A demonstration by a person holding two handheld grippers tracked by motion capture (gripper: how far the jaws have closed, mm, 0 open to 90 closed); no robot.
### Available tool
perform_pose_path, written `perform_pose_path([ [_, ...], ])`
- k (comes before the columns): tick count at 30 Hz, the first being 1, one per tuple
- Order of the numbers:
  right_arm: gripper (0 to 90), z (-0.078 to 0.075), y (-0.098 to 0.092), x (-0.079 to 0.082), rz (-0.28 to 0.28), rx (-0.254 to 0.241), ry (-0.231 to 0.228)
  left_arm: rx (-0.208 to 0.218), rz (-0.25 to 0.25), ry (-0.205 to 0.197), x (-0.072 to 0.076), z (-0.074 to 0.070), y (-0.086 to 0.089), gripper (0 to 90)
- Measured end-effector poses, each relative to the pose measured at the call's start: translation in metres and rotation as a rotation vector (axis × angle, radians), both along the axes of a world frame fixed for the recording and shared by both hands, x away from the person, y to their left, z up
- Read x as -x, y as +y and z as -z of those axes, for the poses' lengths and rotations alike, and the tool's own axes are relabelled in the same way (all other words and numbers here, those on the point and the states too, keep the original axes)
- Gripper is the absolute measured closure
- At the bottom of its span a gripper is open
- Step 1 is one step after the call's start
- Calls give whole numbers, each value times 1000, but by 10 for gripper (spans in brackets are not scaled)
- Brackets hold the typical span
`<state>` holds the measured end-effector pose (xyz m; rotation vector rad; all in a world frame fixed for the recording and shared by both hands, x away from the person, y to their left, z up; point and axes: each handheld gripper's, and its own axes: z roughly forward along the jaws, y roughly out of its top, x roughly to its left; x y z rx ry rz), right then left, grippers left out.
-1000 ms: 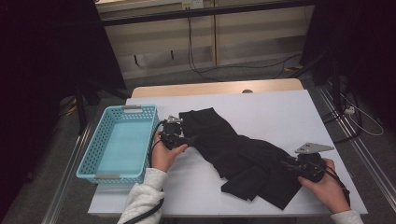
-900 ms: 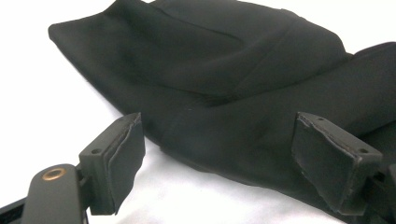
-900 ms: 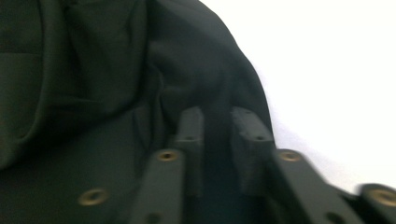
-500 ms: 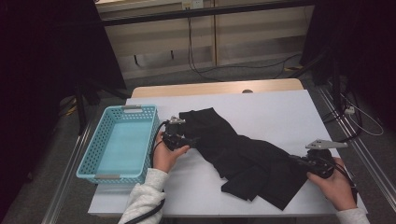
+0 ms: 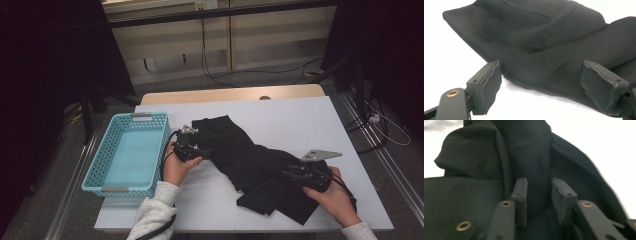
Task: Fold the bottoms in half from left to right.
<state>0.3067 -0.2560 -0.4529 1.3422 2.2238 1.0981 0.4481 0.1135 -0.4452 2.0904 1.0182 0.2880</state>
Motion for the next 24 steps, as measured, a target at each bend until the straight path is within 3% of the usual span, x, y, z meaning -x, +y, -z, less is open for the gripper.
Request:
perform_pose_path([
  [3, 655, 7, 12, -6, -1, 18, 35, 0, -5, -2, 1, 1, 0, 178],
  [6, 889, 11, 16, -8, -21, 21, 30, -1, -3, 4, 1, 1, 1, 178],
  [7, 900, 10, 15, -8, -25, 16, 44, -6, 0, 1, 1, 1, 2, 178],
  [11, 900, 0, 4, -9, -18, -14, 32, 4, -4, -4, 1, 0, 2, 178],
  [16, 900, -16, -18, -16, 57, -31, -28, 0, -6, -7, 2, 0, 2, 178],
  [18, 900, -14, -22, -20, 83, -33, -41, -3, -3, 0, 2, 1, 2, 178],
  [20, 894, -11, -23, -23, 111, 17, -62, -4, -2, 2, 2, 1, 2, 178],
  [22, 795, -7, -25, -26, 147, 26, -58, -4, -3, 1, 2, 1, 2, 178],
  [24, 778, -2, -24, -24, 136, 15, -42, -5, 2, 2, 2, 0, 2, 178],
])
